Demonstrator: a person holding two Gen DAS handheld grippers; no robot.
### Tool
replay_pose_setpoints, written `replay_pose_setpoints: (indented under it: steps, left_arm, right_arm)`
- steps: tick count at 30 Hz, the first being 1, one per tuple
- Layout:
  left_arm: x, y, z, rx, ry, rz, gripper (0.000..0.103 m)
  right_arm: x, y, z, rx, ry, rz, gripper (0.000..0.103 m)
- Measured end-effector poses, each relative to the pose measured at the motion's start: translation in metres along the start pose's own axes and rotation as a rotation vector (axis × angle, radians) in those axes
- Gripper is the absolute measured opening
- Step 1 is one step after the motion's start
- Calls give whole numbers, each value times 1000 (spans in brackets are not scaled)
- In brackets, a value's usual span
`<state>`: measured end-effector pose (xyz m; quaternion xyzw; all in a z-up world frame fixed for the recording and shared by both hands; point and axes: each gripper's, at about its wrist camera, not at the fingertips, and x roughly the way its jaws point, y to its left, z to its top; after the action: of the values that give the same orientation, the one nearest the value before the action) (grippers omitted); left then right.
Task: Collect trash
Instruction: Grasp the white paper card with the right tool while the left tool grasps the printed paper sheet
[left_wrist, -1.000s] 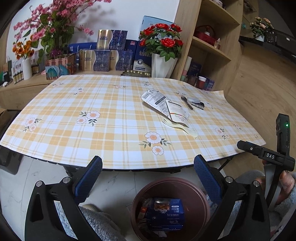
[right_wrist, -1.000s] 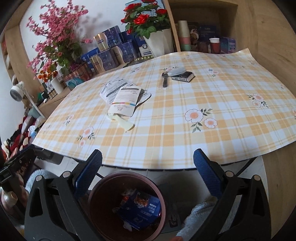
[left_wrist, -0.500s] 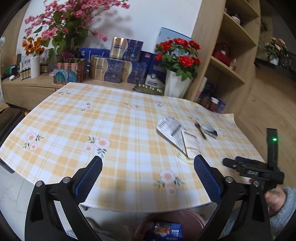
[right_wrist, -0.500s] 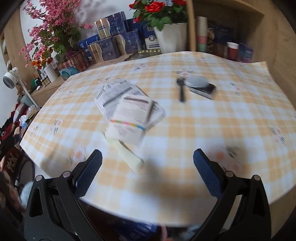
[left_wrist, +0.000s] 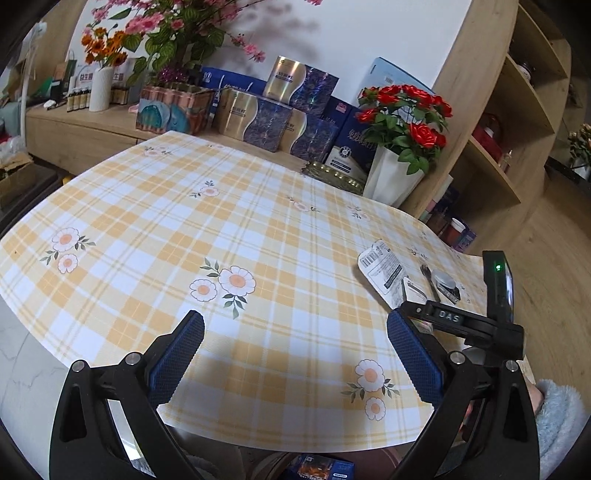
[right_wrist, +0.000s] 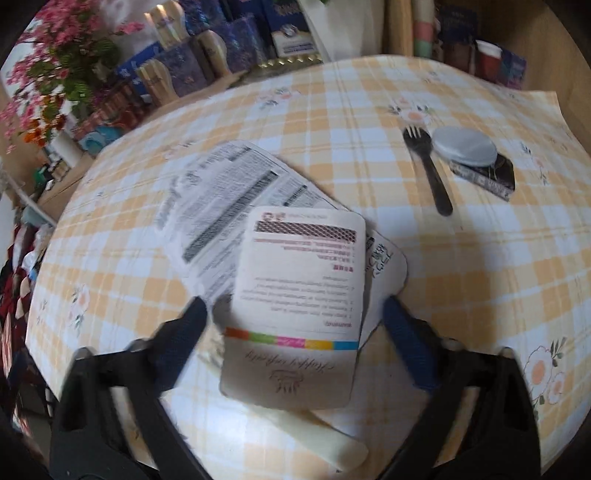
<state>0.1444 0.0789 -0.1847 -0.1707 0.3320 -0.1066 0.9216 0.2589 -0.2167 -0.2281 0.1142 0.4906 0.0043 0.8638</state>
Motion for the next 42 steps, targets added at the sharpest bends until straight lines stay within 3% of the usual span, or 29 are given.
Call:
replay_pose_setpoints:
  steps: [2,9,18,21,30,34,38,42]
  left_arm:
    - [2,1,0,-9,12,-29,97]
    - [19,-11,1,-26,76,-120,96]
    - [79,-48,12,-73,190,-270,82]
    - [110,-54,17,-156,246,-319,74]
    - [167,-49,30,-322,300,-338,58]
    - [188,-44,32,-368,314,-355,44]
    - [207,-36,34,-429,311,-376,39]
    - [215,-43,36,-411,303,-403,37]
  right_arm:
    - [-3,0,0,-2,-6,6,69]
    - [-35,-22,-8,26,-97,58,66]
    - [-53,-51,-18,14,-147,9,65]
    - [-47,-50,-16,7,-136,9,64]
    - [-14,-28,-3,-110,-73,-68,64]
    - [-9,-29,-5,-107,-65,-62,64]
    - [-8,-32,-5,-100,-62,-51,64]
    - [-8,-33,-4,-99,-63,-51,64]
